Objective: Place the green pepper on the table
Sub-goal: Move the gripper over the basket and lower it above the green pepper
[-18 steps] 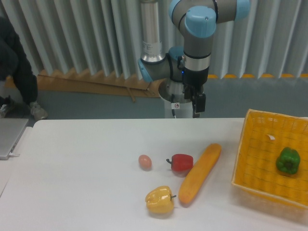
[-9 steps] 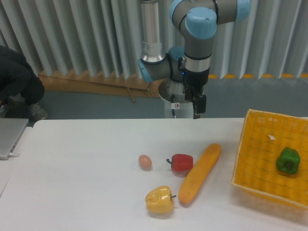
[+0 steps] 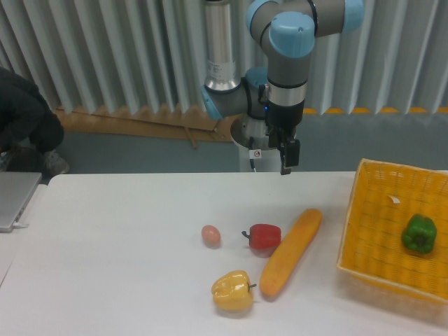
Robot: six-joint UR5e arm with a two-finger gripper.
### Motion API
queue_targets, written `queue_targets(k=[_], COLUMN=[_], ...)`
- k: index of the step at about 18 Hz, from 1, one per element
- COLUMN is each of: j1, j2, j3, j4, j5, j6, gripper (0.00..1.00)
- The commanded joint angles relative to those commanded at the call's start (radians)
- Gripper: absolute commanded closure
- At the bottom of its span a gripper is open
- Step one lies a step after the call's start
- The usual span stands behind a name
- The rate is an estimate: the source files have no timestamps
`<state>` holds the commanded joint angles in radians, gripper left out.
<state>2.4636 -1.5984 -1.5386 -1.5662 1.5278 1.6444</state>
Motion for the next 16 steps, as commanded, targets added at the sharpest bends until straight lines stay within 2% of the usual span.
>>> queue_targets(k=[4,6,7,10,13,16], j1=[0.015,0.040,0.064,0.142,0.228,0.296], j2=[-0.023,-0.050,-0.061,-0.093,-0.110,-0.159], j3=[0.002,0.002,0.000,0.002,0.002,0.002], j4=[0.018,0.052,0.061,0.087,0.184,0.291], j5=[0.003,0.031,0.038,0.041,0.038,0.040], j6=[-0.038,-0.195,-0.266,-0.278,-0.264,-0.271], gripper=[0.00,0.00,0.00,0.00,0.00,0.00])
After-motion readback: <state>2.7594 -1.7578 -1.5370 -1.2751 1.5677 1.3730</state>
